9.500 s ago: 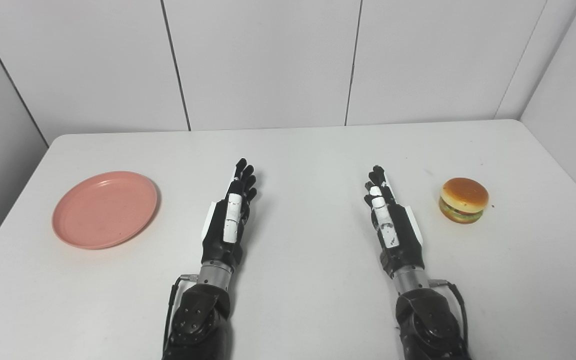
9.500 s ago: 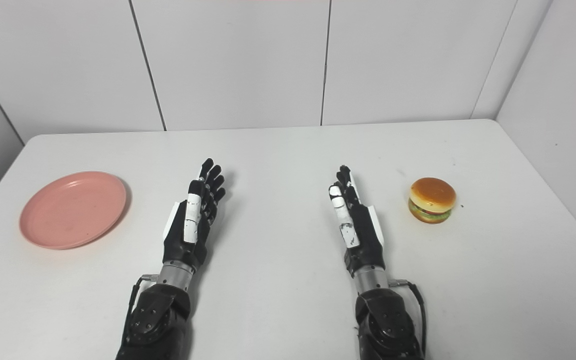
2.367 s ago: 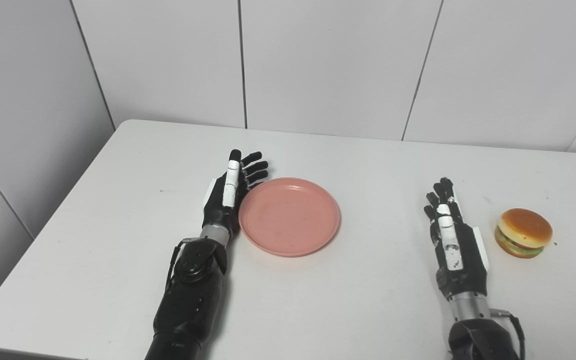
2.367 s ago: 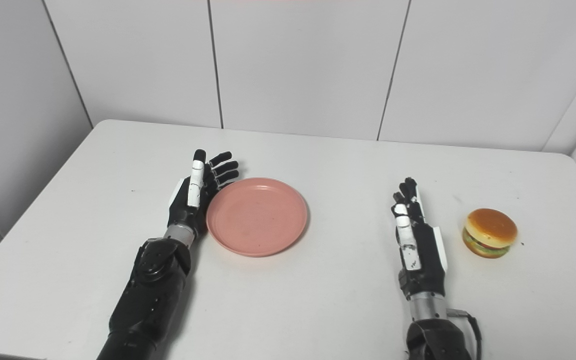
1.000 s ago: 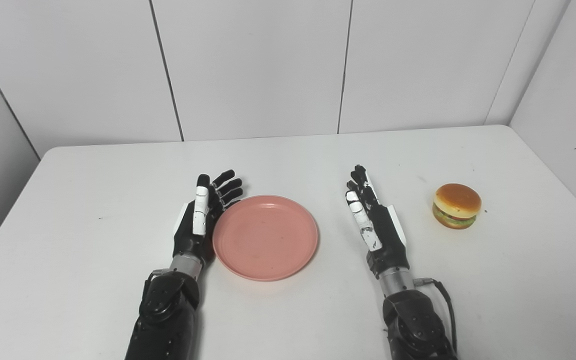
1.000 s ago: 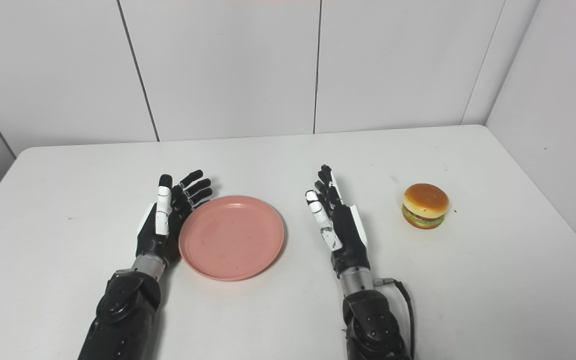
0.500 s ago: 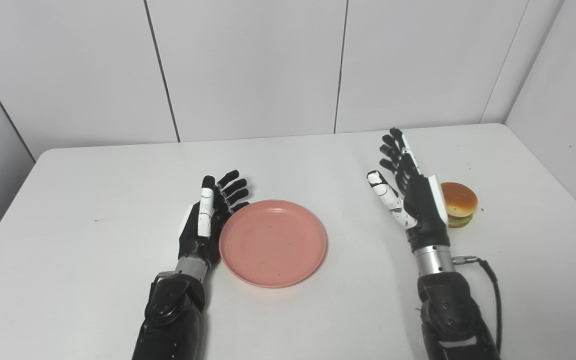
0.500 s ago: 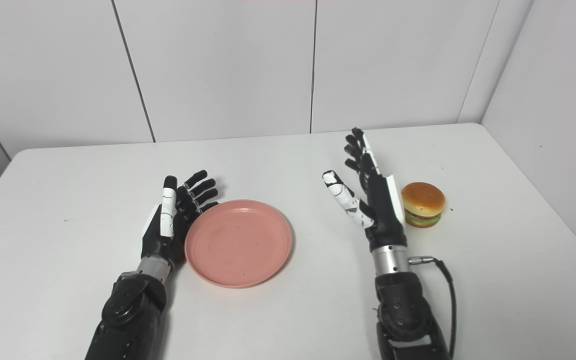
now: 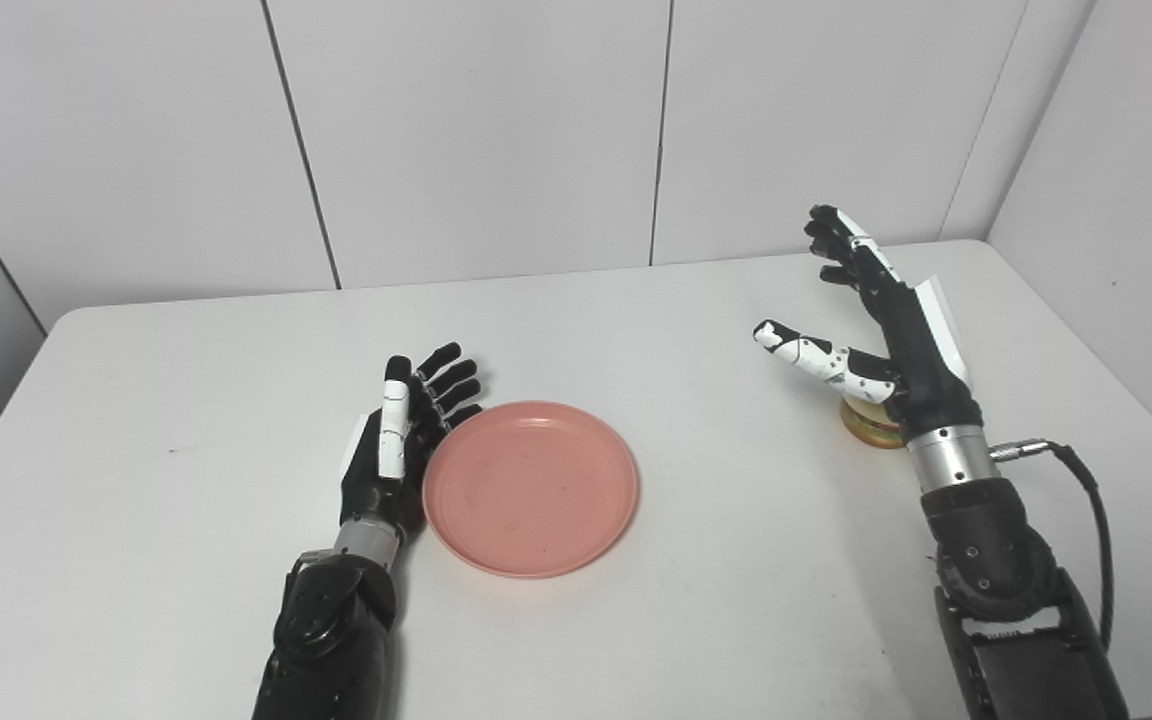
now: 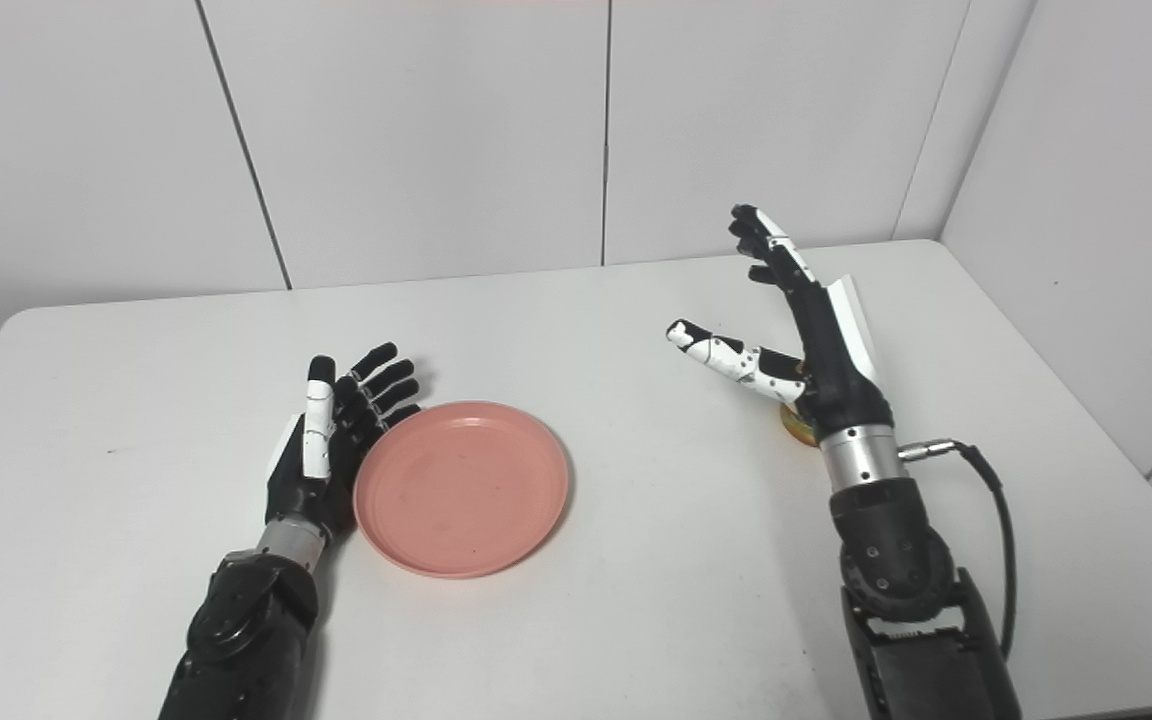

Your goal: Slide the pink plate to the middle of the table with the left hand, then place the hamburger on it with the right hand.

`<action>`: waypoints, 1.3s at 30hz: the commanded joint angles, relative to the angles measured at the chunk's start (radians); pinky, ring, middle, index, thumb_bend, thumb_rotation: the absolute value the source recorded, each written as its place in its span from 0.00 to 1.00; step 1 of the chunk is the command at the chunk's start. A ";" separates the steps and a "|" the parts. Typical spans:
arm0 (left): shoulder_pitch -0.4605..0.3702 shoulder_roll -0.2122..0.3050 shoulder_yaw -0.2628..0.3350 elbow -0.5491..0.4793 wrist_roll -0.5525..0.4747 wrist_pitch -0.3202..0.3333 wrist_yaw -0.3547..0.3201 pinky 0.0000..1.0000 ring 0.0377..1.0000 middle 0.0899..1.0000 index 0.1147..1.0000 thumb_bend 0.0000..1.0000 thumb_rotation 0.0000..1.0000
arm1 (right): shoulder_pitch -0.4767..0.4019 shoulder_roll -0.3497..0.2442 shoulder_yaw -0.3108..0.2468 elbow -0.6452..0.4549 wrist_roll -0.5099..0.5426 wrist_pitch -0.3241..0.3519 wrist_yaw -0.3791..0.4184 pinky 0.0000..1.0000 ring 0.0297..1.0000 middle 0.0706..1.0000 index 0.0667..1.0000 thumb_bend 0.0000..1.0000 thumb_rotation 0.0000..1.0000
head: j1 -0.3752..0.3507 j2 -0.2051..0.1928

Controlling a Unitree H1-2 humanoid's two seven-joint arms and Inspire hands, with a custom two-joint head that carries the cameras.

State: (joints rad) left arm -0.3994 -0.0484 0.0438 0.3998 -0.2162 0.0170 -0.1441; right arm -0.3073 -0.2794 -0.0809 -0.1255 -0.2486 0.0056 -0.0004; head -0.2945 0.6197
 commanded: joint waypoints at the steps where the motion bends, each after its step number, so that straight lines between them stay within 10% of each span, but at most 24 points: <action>1: -0.011 0.012 0.007 0.013 -0.008 0.001 -0.010 0.76 0.82 0.79 0.76 0.86 0.99 | -0.038 -0.021 -0.010 -0.037 -0.009 0.027 0.002 0.84 0.86 0.85 0.87 0.67 0.46 | -0.054 -0.010; 18: -0.031 0.057 0.036 0.054 -0.057 -0.012 -0.091 0.80 0.82 0.80 0.77 0.85 1.00 | -0.071 -0.234 0.069 -0.048 -0.207 0.252 0.182 0.78 0.87 0.88 0.86 0.74 0.53 | -0.167 -0.009; 39: -0.020 0.060 0.030 0.038 -0.068 -0.002 -0.090 0.81 0.83 0.80 0.77 0.84 1.00 | -0.145 -0.387 0.177 0.009 -0.425 0.309 0.341 0.72 0.83 0.87 0.86 0.77 0.56 | -0.179 -0.004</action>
State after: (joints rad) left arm -0.4146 0.0060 0.0764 0.4383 -0.2822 0.0018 -0.2223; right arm -0.3993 -0.6351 0.1022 -0.1082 -0.6543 0.3018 0.3428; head -0.4740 0.6167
